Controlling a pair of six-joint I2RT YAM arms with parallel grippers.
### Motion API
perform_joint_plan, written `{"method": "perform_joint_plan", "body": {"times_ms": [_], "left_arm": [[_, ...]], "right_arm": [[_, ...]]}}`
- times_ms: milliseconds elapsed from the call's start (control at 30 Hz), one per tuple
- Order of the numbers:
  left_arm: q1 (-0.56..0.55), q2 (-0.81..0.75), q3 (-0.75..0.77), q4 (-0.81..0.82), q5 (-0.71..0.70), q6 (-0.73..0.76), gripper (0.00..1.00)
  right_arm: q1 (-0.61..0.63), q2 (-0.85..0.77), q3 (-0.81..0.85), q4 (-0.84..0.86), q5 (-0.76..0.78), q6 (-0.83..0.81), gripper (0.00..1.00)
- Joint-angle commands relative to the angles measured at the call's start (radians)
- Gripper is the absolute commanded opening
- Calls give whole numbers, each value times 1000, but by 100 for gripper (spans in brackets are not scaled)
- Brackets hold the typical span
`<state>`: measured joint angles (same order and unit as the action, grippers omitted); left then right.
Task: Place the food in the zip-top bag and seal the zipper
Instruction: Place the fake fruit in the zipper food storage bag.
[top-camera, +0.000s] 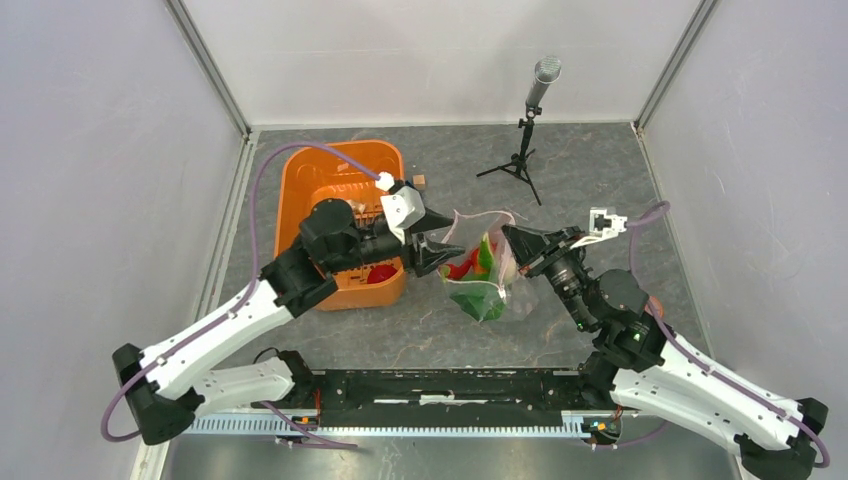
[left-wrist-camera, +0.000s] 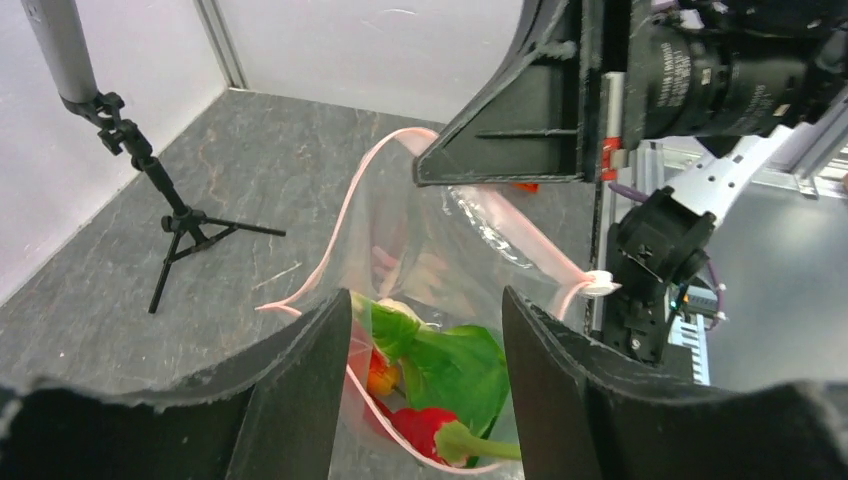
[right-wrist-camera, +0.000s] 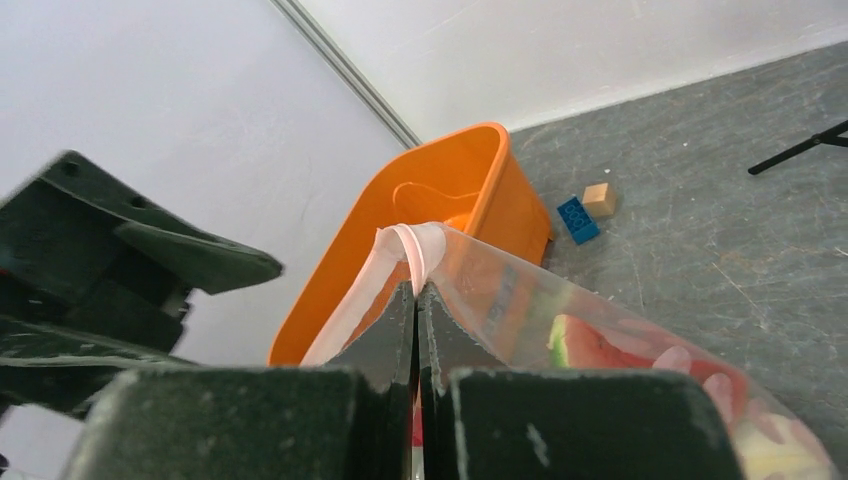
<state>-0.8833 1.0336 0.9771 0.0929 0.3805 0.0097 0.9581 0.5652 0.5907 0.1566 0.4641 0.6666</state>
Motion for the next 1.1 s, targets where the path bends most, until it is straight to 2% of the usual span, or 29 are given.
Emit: {"method": "perform_joint_plan", "body": {"times_ms": [0, 133, 267, 333, 500, 700, 933, 1067], "left_arm": [[-2, -55, 131, -424, 51, 111, 64], [-3, -31, 166, -563, 78, 122, 66], [-3, 51, 253, -692, 115, 122, 58], [-6, 87, 284, -788, 158, 184, 55], [-8, 93, 271, -897, 130, 350, 59], [-9, 88, 264, -899, 189, 431, 62], [-58, 112, 258, -853, 117, 480, 60], [-105, 86, 229, -792, 90, 519, 56]], "right_arm": [[0, 30, 11, 1, -16, -32, 0], [1, 58, -5, 11, -43, -36, 0], [0, 86, -7, 14, -75, -46, 0], [1, 94, -9, 17, -81, -50, 0], [1, 91, -8, 13, -84, -62, 0], [1, 79, -6, 2, -79, -71, 0], [1, 77, -8, -1, -79, -70, 0], [1, 81, -5, 1, -81, -72, 0]]}}
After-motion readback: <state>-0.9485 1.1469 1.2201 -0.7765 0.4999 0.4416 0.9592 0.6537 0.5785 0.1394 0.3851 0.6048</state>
